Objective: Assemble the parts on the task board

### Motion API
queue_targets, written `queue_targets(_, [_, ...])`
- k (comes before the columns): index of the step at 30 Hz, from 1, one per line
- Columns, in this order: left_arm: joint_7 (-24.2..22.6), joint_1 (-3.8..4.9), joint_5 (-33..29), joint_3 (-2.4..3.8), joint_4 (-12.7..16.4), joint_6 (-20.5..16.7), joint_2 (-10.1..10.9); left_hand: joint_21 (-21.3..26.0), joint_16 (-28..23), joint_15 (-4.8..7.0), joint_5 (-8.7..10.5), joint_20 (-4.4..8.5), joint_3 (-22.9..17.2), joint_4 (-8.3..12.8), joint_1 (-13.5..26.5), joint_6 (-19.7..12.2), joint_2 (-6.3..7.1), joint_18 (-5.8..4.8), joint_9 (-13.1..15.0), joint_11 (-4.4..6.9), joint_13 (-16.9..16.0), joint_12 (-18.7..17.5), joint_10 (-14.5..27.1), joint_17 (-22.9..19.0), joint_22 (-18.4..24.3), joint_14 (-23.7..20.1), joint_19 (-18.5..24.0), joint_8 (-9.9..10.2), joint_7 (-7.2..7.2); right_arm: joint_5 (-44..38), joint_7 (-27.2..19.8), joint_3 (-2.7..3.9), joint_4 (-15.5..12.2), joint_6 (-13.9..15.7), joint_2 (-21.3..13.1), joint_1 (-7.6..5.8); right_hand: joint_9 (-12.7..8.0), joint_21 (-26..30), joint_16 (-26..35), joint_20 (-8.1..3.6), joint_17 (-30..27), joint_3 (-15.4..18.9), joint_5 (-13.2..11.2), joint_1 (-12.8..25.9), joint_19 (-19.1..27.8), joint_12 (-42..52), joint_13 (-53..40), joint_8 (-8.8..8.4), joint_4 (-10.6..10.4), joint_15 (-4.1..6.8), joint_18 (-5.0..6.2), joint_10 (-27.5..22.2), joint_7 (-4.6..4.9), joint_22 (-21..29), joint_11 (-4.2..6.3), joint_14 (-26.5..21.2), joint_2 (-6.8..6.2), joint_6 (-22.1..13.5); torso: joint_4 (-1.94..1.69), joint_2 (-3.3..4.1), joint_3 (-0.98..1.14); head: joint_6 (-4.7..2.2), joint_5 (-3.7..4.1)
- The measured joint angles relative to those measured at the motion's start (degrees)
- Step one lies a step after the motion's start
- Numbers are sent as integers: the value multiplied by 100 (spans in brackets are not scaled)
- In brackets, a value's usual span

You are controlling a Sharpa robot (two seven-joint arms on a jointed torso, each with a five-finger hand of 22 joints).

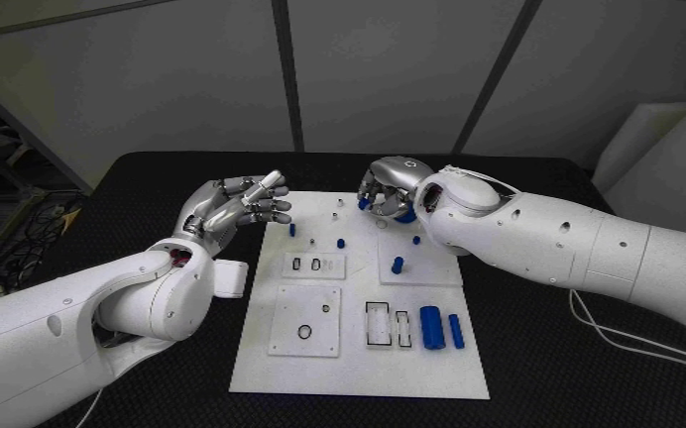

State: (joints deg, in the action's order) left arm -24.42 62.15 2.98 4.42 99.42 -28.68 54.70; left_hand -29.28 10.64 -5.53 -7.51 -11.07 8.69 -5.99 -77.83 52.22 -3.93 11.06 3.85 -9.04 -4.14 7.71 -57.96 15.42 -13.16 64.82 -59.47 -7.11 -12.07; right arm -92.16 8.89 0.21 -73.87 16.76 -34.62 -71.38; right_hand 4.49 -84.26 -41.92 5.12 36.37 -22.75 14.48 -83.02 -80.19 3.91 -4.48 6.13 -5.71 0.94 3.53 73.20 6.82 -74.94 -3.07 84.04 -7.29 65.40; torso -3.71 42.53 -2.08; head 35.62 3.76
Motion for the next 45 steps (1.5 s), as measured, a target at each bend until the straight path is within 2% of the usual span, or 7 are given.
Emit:
queue_targets(10, [7, 1, -1, 0, -4, 0, -23, 0, -22, -20, 0, 0, 16, 16, 0, 0, 0, 0, 0, 0, 0, 0, 0, 5, 5, -20, 0, 0, 0, 19, 111, 0, 361, 153, 436, -8, 0, 0, -32, 0, 22, -24, 0, 32, 0, 0, 13, -25, -24, 0, 1, 0, -8, 1, 0, 0, 31, -8, -15, 18, -7, 4, -24])
queue_targets(26, [21, 2, -3, 0, -33, 2, -67, 0, -22, -20, 0, 0, 16, 16, 0, 0, 0, 0, 0, 0, 0, 0, 0, 3, 9, -20, 0, -1, 0, 21, 194, -1, 831, 165, 801, -11, 0, 0, -78, 0, 52, -39, -23, 63, 0, 0, 19, -94, -9, 0, 1, 0, 4, 1, 0, 0, 60, -3, -28, 33, -12, 23, -73])
queue_targets(45, [32, 3, -4, 0, -47, 5, -91, 1, -44, -20, 0, 0, 16, 15, 0, 0, 0, 0, 0, 0, 0, 0, 0, 9, 13, -20, 1, 20, 0, 23, 207, 10, 1101, 105, 1047, -32, 0, 0, -100, 0, 63, -55, -45, 87, 1, -23, 25, -82, -25, -1, 1, -22, 15, 2, -21, 0, 36, -17, -21, 47, -14, 31, -109])
